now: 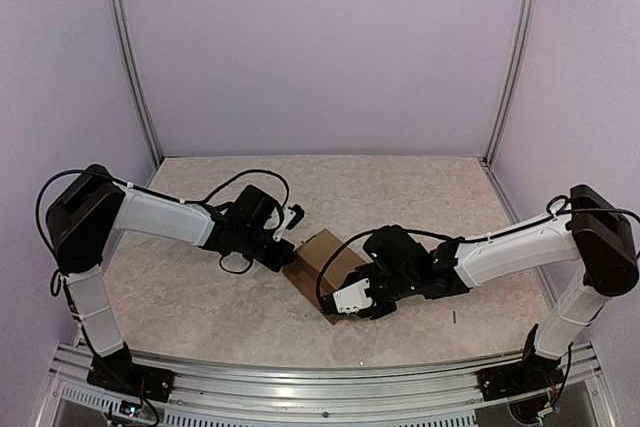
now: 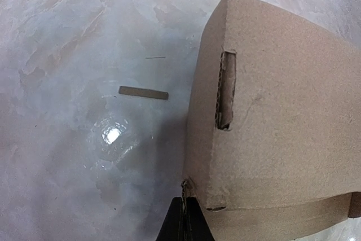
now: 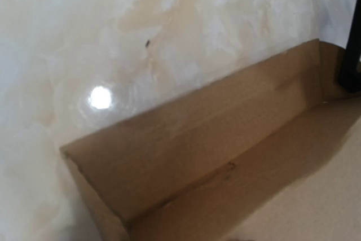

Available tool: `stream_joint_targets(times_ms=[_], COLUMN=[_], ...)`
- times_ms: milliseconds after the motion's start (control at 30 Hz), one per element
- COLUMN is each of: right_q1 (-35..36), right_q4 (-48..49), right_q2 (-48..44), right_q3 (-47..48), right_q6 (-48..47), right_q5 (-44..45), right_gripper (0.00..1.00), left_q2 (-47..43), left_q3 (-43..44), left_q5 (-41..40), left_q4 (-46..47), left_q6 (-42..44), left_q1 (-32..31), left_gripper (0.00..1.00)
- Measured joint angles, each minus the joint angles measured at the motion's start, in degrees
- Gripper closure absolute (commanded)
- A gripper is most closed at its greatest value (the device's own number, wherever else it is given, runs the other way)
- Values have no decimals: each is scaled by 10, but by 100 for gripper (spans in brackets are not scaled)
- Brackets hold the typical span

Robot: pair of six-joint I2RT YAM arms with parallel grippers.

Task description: Fold the paper box

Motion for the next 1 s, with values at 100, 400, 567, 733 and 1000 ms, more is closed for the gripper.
stream_joint_targets(times_ms=[100,400,567,733,1000], right_q1=[0,-11,-31,-45,-50], right_q4=[0,-4,-40,-160,-280], right_q2=[0,1,-14,-45,-25], right_q3=[0,4,10,32,141], right_q6=[0,8,7,4,45], right_q5=[0,-3,-26,-55,-121], right_gripper=[57,58,45,32,26], left_q2=[0,-13,-24,-33,-38], left_q3=[-5,-47,-64,-73,-82], left_q5=[1,-2,-8,-26,-51], left_q4=[8,65,76,78,82], left_q6=[-3,-21,-28,-33,-46], left_q1=[0,0,-9,-24,-34], left_gripper=[99,99,99,99,98])
